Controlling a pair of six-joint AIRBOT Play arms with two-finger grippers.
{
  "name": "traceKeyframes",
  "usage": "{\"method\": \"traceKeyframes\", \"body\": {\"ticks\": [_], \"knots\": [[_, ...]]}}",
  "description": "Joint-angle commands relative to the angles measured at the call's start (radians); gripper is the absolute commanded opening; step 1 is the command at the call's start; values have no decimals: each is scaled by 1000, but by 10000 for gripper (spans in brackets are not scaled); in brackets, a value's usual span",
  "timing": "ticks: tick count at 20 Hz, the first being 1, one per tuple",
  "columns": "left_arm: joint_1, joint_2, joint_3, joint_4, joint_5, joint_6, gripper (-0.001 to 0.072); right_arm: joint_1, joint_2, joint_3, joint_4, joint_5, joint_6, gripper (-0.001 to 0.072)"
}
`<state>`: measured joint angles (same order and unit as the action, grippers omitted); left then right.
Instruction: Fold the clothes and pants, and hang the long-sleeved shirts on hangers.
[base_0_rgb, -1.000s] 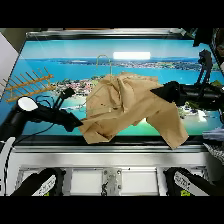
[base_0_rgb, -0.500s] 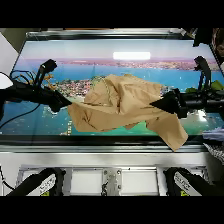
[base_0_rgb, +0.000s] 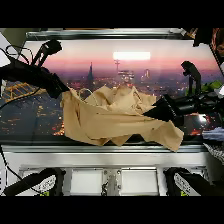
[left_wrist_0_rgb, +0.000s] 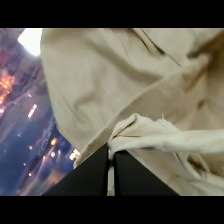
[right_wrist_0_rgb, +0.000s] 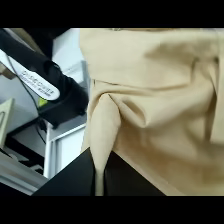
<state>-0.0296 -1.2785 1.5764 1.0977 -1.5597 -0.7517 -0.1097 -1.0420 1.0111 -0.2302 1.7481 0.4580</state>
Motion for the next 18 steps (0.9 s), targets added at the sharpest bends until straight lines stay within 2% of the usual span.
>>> {"method": "traceKeyframes", "body": {"ticks": [1,6,7,8,9,11,14,18], "knots": [[-10,-29,100,18,-8,-1,12,25,1,0,134,7,-15,8],[-10,-30,125,-28,0,-6,12,26,0,0,189,-43,-16,8],[-10,-30,125,-28,4,-16,51,26,0,0,190,-49,-16,8],[-10,-30,125,-27,14,-39,360,26,0,0,190,-49,-16,8],[-7,-30,125,-26,35,-74,570,26,0,0,190,-49,-16,9],[14,-30,125,-28,80,-134,572,26,0,0,190,-49,-16,8],[86,-29,125,-39,79,-216,572,25,0,0,189,-54,-16,8],[235,-29,115,-315,9,-233,561,24,0,0,189,-83,-39,8]]}}
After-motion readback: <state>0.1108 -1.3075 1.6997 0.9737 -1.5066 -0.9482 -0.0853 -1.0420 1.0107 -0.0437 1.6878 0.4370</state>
